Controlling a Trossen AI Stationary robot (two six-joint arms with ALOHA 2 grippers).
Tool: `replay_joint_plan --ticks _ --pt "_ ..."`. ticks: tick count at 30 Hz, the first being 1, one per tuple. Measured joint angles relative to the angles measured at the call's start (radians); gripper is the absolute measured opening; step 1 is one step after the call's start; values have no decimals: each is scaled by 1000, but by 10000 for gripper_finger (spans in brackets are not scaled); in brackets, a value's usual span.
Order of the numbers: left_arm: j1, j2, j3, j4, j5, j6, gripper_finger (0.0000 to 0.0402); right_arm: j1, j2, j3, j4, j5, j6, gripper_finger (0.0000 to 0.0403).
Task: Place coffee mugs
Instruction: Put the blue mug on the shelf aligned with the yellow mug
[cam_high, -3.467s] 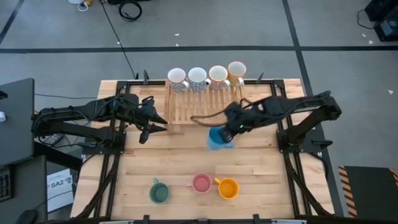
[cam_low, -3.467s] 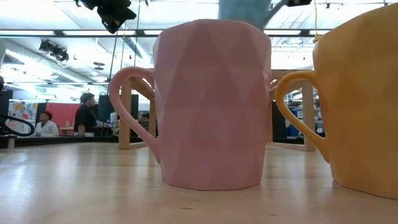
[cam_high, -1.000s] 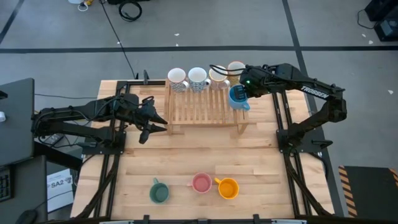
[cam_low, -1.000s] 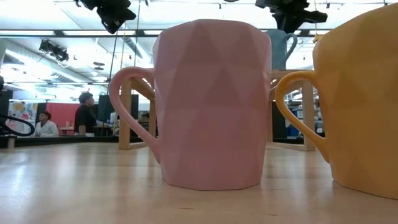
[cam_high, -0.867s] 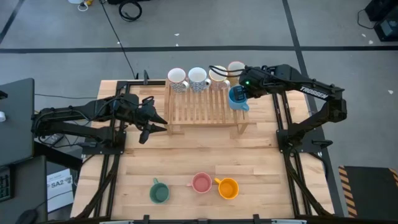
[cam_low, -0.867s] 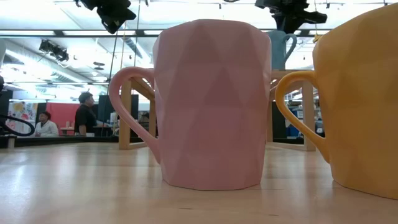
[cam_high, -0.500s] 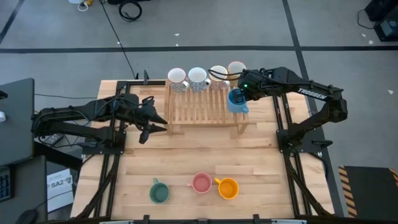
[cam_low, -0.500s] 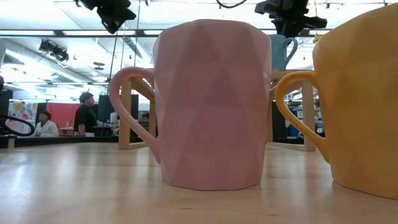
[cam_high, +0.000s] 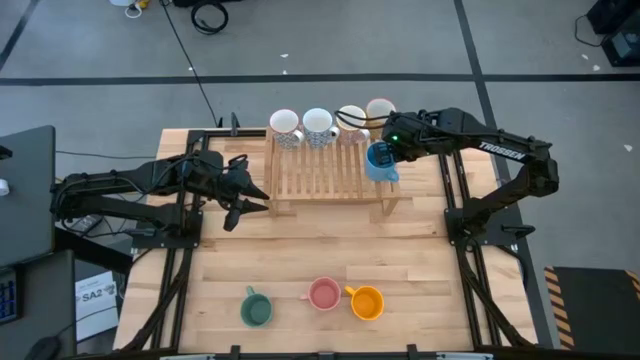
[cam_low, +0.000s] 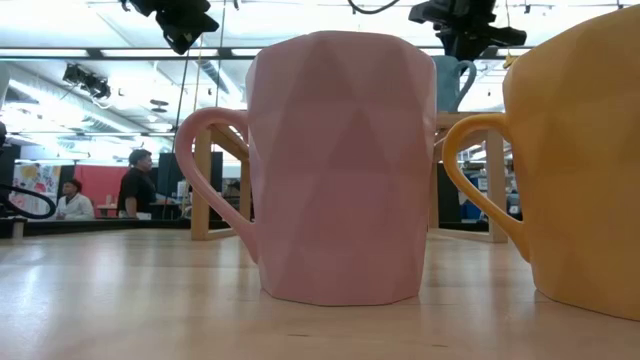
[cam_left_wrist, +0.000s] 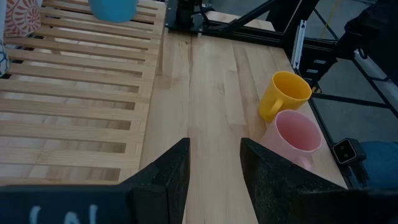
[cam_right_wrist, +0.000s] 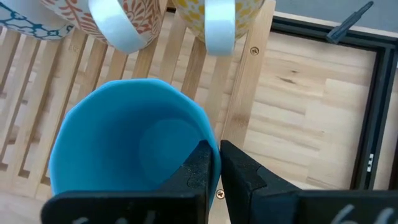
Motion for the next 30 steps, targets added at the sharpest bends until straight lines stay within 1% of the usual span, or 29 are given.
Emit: replay_joint_plan --ticks 13,23,30 --pt "0 0 0 0 0 0 146 -2 -2 6 -4 -11 -72 37" --pt "0 0 0 0 0 0 146 -2 -2 7 -3 -14 -75 39" --pt "0 0 0 0 0 0 146 -7 -2 7 -3 -11 -75 49"
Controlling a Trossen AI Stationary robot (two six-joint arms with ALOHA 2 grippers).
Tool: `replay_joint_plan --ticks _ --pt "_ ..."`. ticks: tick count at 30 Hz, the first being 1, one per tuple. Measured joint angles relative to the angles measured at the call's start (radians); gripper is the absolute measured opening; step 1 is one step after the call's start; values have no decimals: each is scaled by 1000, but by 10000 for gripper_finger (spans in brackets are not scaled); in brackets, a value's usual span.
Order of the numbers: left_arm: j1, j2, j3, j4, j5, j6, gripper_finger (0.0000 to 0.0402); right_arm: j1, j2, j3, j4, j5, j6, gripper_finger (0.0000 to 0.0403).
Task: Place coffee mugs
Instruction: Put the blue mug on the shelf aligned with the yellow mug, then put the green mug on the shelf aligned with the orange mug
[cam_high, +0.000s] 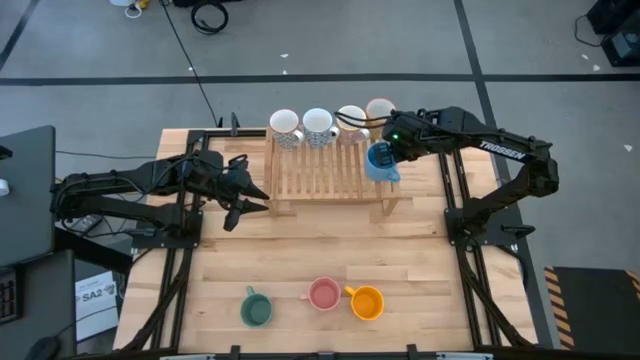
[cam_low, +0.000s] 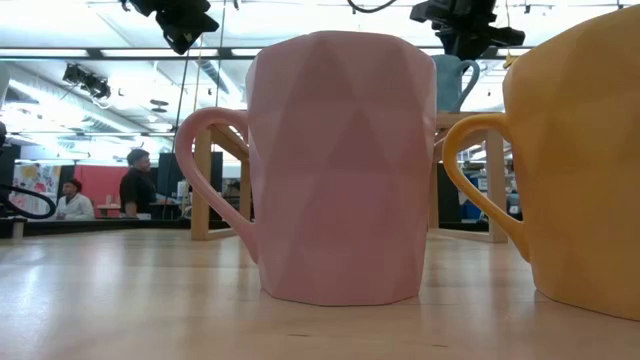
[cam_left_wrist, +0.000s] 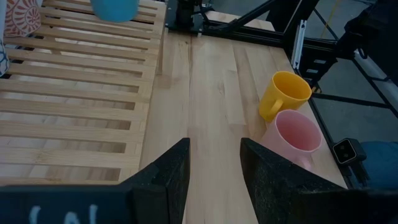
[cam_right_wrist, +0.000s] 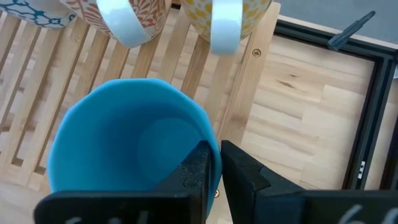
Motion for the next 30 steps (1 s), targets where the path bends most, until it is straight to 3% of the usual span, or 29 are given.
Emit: replay_joint_plan --ticks 20,30 --pt "0 0 0 0 0 0 146 -20 -1 1 2 -4 -7 143" --pt "0 0 0 0 0 0 146 -20 -1 1 3 -11 -7 153"
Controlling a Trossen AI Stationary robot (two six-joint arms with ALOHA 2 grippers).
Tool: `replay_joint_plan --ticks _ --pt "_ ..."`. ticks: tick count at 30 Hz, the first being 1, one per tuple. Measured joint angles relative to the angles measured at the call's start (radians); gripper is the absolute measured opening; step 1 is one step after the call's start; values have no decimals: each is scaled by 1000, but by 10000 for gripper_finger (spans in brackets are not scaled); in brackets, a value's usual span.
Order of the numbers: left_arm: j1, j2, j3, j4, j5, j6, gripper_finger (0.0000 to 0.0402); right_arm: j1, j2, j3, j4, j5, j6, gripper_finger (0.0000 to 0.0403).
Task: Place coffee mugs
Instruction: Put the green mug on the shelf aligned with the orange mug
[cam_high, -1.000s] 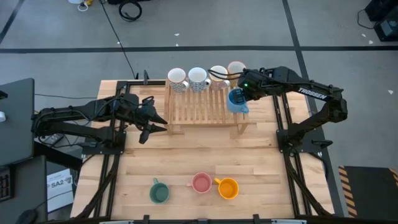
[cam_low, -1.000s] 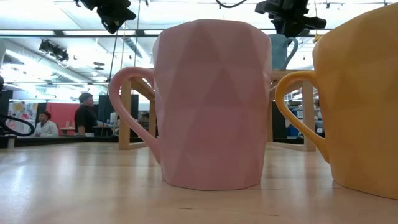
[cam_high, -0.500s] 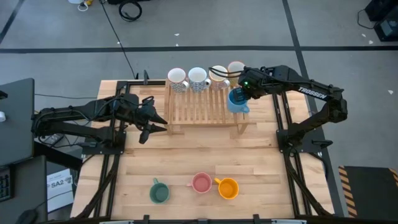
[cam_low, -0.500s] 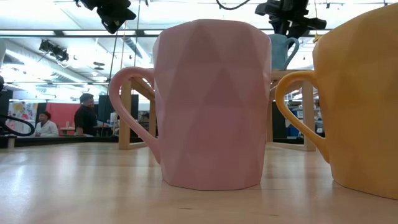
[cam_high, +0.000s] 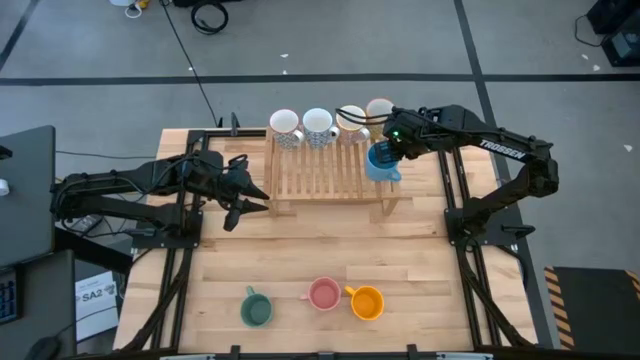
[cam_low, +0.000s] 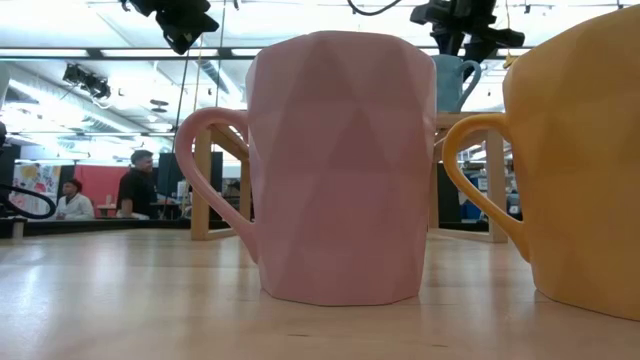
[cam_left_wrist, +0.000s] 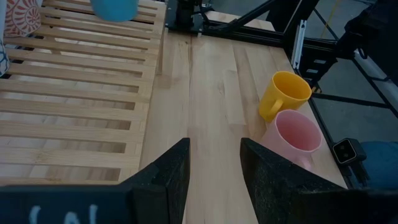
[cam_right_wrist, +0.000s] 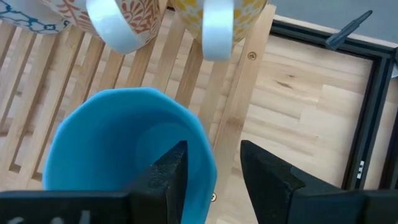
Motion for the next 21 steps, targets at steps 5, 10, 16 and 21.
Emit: replay_joint_plan --ticks 5,10,16,21 --pt "0 0 0 0 0 0 146 0 0 0 0 -39 -23 154" --pt "0 0 0 0 0 0 146 0 0 0 0 -37 -19 153" --pt "0 0 0 0 0 0 146 0 -16 0 0 -33 -50 153" --pt "0 0 0 0 0 -29 146 0 -71 0 11 -30 -59 153"
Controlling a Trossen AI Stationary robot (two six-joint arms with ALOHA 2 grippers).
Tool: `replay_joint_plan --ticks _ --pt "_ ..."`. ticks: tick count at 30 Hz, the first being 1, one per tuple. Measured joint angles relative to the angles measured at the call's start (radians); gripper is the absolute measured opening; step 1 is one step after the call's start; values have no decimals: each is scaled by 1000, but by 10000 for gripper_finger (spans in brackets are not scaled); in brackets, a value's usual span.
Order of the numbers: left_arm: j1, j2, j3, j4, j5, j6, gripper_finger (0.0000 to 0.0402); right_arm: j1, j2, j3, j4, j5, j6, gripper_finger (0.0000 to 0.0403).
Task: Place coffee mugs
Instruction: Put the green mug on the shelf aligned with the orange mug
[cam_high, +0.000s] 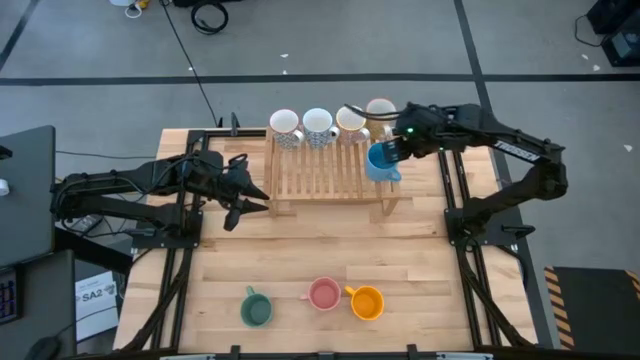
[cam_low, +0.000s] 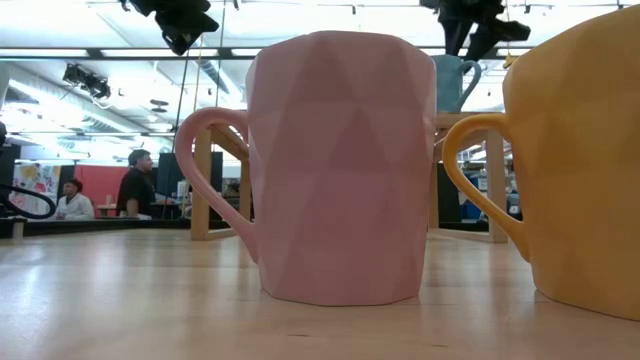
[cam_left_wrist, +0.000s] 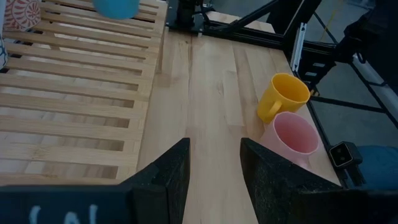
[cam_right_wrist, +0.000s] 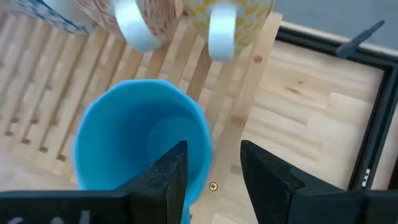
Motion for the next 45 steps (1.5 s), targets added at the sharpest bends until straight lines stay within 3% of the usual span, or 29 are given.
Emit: replay_joint_plan --ticks 6,13,21,26,45 --pt "-44 0 0 0 -1 -56 146 3 -96 1 55 21 -20 154" --pt "-229 0 0 0 -2 -54 146 72 -154 1 133 23 -67 154" --pt "-486 59 0 7 -95 -90 146 226 -121 1 174 62 -70 153" --pt "-594 143 0 2 -115 -94 146 311 -81 1 185 76 -73 154" --pt "-636 453 0 25 -79 -113 146 457 -2 0 286 72 -175 153"
